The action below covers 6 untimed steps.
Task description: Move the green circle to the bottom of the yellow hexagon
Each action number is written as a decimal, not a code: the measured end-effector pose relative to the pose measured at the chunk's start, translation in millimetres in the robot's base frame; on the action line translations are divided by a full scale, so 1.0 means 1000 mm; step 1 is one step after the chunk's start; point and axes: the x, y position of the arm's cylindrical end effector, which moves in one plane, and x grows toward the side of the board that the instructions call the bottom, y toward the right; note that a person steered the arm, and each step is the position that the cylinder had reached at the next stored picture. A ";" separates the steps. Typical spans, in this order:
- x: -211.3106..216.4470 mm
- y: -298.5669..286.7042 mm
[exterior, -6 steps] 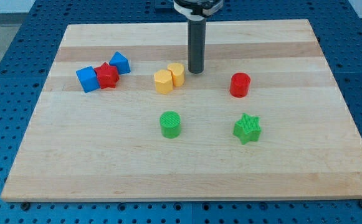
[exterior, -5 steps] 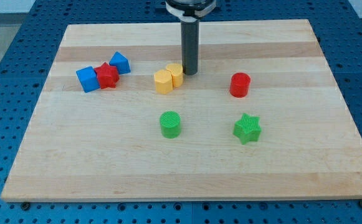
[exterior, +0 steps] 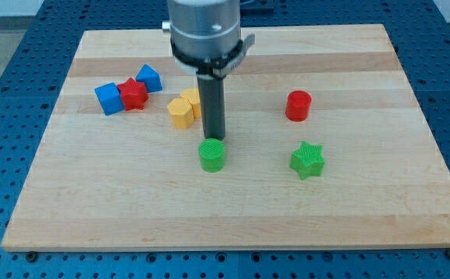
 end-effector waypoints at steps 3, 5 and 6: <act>-0.001 0.041; 0.083 0.043; 0.083 0.036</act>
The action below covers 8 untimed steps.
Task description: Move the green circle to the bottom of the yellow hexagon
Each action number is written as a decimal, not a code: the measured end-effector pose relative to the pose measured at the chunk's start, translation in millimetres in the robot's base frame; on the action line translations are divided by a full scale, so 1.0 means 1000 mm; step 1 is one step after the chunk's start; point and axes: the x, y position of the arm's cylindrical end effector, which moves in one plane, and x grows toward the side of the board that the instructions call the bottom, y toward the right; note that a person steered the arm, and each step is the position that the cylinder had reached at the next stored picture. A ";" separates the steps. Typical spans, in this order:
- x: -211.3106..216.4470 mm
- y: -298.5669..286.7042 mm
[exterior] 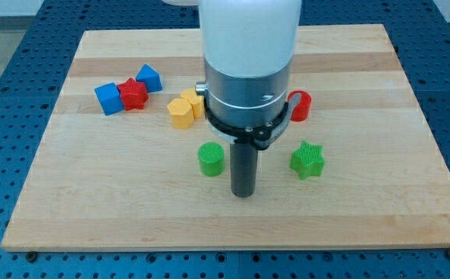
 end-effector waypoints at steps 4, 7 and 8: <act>-0.055 -0.031; -0.075 -0.041; -0.075 -0.051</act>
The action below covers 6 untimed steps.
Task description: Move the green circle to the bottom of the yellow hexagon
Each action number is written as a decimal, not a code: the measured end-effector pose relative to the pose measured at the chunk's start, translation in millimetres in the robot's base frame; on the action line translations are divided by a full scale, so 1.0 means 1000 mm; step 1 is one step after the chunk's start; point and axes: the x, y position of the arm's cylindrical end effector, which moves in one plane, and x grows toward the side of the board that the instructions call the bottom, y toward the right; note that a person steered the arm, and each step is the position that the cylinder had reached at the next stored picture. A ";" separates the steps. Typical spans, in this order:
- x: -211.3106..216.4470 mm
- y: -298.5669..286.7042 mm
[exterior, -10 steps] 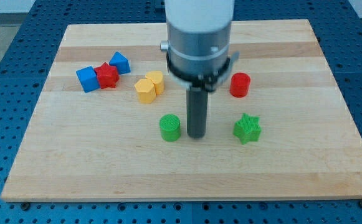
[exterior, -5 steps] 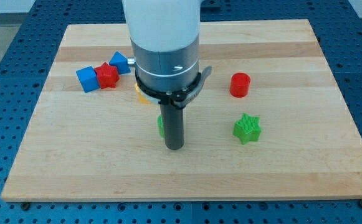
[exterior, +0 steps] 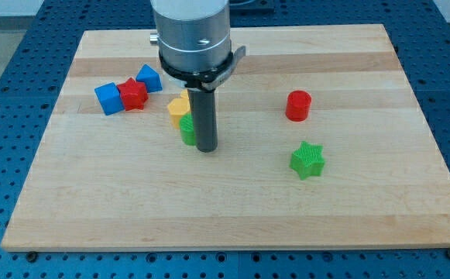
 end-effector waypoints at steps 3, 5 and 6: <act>-0.042 -0.013; -0.016 -0.012; -0.002 0.024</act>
